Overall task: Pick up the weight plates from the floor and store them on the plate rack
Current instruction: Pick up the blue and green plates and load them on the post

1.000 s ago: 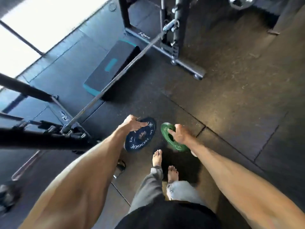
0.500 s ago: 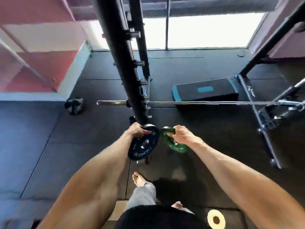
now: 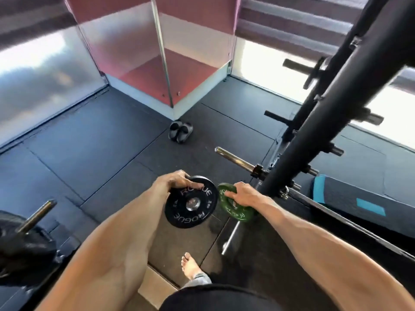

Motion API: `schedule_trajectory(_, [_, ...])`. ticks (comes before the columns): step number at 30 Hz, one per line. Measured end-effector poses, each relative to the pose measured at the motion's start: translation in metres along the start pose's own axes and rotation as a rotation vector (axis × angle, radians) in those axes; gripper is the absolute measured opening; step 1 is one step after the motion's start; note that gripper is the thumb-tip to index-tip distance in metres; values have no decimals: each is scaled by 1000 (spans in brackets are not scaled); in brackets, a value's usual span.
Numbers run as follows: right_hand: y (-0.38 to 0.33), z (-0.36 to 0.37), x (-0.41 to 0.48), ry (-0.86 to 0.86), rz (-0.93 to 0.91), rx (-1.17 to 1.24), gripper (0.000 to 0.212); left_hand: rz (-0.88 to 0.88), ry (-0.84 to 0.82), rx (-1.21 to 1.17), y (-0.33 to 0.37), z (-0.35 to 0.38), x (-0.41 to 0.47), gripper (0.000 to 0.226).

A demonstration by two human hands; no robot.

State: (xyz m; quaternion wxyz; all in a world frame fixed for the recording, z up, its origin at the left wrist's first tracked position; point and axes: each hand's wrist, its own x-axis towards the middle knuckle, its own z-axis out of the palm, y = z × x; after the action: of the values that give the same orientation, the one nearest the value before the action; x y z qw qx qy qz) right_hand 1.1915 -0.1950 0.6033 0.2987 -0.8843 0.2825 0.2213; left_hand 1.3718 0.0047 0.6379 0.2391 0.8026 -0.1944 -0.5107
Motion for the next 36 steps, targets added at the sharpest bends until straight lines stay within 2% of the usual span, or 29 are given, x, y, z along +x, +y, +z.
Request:
schedule_trajectory(3, [-50,-12,34,-45,-79,78,30,25,-21,-62,-14,-58,11,62])
schedule_trajectory(5, [-77,-17,53,-69,-135,149,28,27,-19,-127,-23,-89,21,69])
schedule_trajectory(13, [-153,-37,158,-69,-209,250,43,12,-53,-248,-38,-194,69,61])
schedule_trajectory(17, [-182,-56,215,-153,-190,276,64,-16,-106,-218,-31,-245,100,68])
schedule_trajectory(19, [-196,-66,248,-200,-186,282,54,-30,-131,-198,-25,-275,125,73])
schedule_trajectory(21, [-209,-79,281,-205,-202,303,42,-47,-153,-176,-11,-307,150,75])
schedule_trajectory(25, [-228,-104,333,-160,-190,393,46,-68,-211,-89,24,-367,200,81])
schedule_trajectory(31, [-238,-154,391,-63,-105,479,43,-19,-280,60,89,-431,271,79])
schedule_trajectory(36, [-225,-197,436,40,5,699,42,21,-349,139,149,-464,337,87])
